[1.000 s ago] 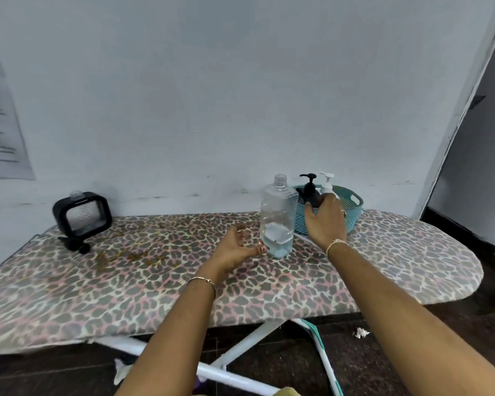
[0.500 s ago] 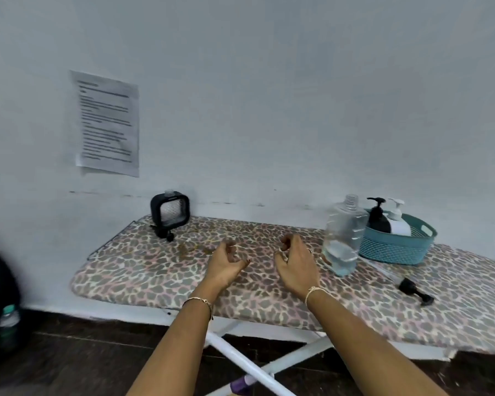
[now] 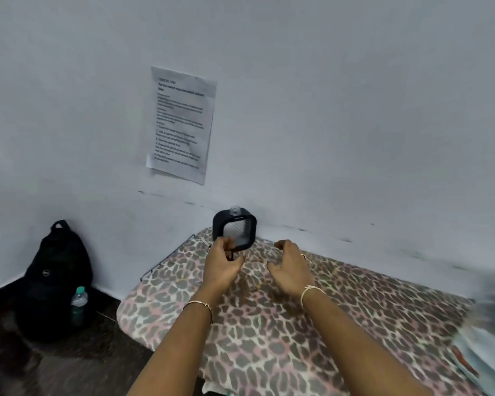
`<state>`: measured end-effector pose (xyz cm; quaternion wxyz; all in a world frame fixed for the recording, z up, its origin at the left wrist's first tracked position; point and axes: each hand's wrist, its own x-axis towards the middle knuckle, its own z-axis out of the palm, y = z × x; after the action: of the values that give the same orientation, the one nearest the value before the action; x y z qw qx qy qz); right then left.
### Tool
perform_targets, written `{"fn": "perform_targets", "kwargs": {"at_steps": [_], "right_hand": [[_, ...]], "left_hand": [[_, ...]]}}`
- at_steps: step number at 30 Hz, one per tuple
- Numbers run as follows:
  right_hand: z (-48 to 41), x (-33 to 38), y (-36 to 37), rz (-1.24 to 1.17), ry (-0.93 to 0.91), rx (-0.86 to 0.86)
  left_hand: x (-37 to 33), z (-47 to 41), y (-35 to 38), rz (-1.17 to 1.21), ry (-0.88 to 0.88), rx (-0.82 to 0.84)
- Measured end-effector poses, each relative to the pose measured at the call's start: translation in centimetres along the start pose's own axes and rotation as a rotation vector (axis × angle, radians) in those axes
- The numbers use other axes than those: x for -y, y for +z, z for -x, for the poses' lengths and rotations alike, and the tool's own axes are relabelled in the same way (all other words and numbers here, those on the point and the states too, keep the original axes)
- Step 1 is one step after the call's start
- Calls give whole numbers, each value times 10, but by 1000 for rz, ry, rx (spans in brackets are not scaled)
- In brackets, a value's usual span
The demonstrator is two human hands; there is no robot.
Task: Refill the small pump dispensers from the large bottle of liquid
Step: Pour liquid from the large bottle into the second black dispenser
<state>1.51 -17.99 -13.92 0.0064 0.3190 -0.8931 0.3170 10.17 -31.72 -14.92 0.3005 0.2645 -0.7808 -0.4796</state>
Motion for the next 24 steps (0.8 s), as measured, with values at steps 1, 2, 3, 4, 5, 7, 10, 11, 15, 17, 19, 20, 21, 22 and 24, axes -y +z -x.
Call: {"fn": "perform_targets", "kwargs": {"at_steps": [1,2,3,4,5,7,10,11,15,17,19,20,21,22,24], "right_hand": [[-12,2,4,-22,0,14],[-24,3,7,-42,1,26],[-35,4,11,-58,3,37],[-44,6,14,-73,1,46],[-53,7,18,-91,0,61],[-69,9,27,-150,0,95],[-84,13,37,-287,24,131],[-87,13,40,-330,36,137],[-88,15,46,-411,41,133],[-86,15,47,-416,30,92],[-83,14,46,-413,19,45],[-81,13,44,-412,15,28],[-78,12,42,-411,14,17],[-75,11,38,-408,10,6],[-67,9,28,-405,-1,-30]], "left_hand": [[1,-10,-1,-9,15,-50],[2,-19,-1,-15,25,-105],[2,-28,-2,-22,37,-163],[2,-36,-3,-41,54,-220],[5,-44,-3,-80,67,-271],[10,-60,-2,-194,46,-341],[18,-81,-3,-322,-55,-274],[23,-87,-1,-356,-76,-221],[33,-97,2,-157,-65,-88],[32,-93,2,-90,-48,-99],[29,-88,2,-68,-20,-113],[27,-84,1,-62,-9,-117],[25,-81,1,-58,-4,-118],[22,-77,1,-57,4,-117],[15,-69,1,-57,24,-110]]}}
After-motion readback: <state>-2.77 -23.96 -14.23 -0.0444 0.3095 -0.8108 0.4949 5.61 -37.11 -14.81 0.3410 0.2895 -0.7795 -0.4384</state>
